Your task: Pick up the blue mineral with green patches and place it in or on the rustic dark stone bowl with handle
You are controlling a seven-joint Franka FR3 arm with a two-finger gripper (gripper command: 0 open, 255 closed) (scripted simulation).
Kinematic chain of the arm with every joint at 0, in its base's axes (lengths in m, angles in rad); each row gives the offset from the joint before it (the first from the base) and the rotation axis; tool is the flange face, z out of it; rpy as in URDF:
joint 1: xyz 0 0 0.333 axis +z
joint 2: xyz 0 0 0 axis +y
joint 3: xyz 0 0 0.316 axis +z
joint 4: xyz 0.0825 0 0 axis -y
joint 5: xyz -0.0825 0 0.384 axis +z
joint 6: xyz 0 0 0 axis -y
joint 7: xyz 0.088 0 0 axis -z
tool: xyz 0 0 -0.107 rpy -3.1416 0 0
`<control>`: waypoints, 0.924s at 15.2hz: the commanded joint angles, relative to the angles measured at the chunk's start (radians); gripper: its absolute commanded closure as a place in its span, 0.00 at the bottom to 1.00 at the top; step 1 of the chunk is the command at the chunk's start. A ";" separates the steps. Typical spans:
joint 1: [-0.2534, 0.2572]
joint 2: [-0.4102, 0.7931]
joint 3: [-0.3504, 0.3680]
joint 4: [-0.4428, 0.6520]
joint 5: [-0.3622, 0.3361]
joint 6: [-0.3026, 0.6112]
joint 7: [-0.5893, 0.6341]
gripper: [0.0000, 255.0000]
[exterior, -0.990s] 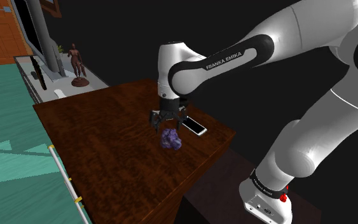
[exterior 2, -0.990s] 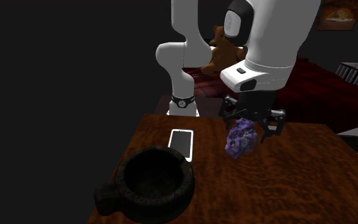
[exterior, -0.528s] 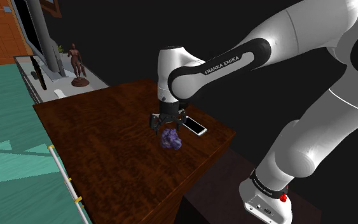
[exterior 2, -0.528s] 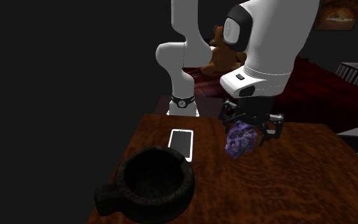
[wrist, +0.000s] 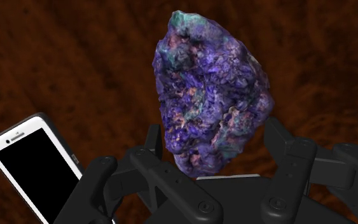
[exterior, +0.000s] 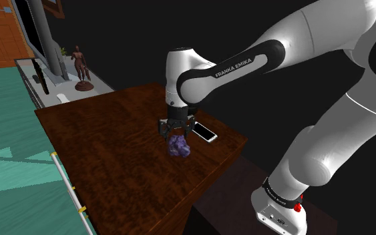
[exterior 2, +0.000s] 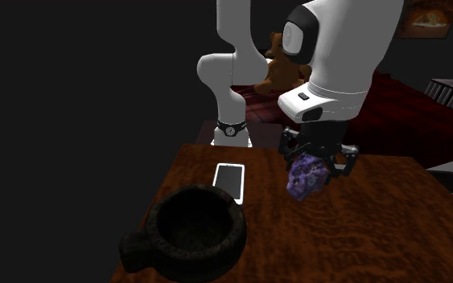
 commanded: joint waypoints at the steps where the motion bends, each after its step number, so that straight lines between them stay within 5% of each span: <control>1: 0.001 0.001 0.001 -0.002 0.000 -0.001 0.000 1.00; 14: 0.001 -0.069 -0.011 0.073 0.014 -0.144 -0.009 1.00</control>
